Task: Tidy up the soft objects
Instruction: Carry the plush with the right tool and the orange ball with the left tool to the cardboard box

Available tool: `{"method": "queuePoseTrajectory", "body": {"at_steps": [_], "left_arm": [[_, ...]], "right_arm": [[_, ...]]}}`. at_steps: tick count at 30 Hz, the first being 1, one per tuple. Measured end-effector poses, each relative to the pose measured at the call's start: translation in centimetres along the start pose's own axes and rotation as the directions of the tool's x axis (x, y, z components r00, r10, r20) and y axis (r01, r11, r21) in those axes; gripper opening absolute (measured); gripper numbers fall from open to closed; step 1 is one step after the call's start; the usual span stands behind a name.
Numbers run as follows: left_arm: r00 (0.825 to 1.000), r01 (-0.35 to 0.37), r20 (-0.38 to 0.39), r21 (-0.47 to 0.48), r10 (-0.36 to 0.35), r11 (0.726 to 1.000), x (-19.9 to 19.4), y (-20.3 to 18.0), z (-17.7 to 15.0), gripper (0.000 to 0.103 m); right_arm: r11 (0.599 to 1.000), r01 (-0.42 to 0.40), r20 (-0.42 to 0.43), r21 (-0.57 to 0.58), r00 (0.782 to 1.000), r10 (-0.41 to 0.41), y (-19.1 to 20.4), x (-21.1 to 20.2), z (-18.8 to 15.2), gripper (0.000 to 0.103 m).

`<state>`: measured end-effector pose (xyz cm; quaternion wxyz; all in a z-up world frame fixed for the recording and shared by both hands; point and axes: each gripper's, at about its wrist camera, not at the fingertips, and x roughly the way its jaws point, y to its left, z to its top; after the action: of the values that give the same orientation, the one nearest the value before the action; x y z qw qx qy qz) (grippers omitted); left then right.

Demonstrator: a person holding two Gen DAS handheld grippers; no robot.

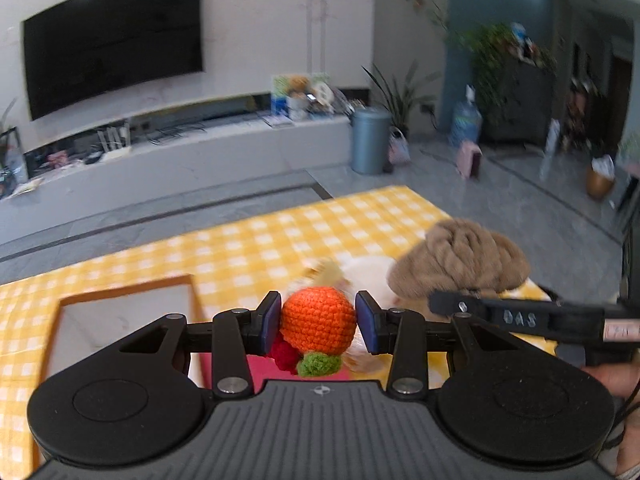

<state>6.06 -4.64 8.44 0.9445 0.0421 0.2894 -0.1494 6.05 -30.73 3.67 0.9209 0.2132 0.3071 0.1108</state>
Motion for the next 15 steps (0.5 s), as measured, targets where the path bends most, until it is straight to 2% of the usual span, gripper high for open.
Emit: {"method": "queuePoseTrajectory", "body": {"at_steps": [5,9,12,15], "left_arm": [[0.989,-0.111,0.095,-0.04,0.115,0.993,-2.8,2.7,-0.2,0.046],[0.979,-0.14,0.134,-0.116,0.155,0.983,-4.4,5.2,-0.8,0.046],[0.966,-0.179,0.156,-0.184,0.208,0.967,-5.1,6.9,-1.6,0.046],[0.962,-0.177,0.159,-0.253,0.221,0.951,-5.3,8.7,-2.5,0.046]], "right_arm": [[0.995,-0.031,0.001,-0.09,1.0,0.031,3.8,0.0,-0.1,0.05],[0.985,-0.098,-0.005,-0.139,0.995,0.098,7.4,-0.1,-0.3,0.05],[0.972,-0.139,-0.007,-0.191,0.99,0.14,10.2,-0.3,-0.7,0.05],[0.955,-0.171,-0.035,-0.242,0.985,0.168,13.1,-0.2,-1.0,0.05]]}}
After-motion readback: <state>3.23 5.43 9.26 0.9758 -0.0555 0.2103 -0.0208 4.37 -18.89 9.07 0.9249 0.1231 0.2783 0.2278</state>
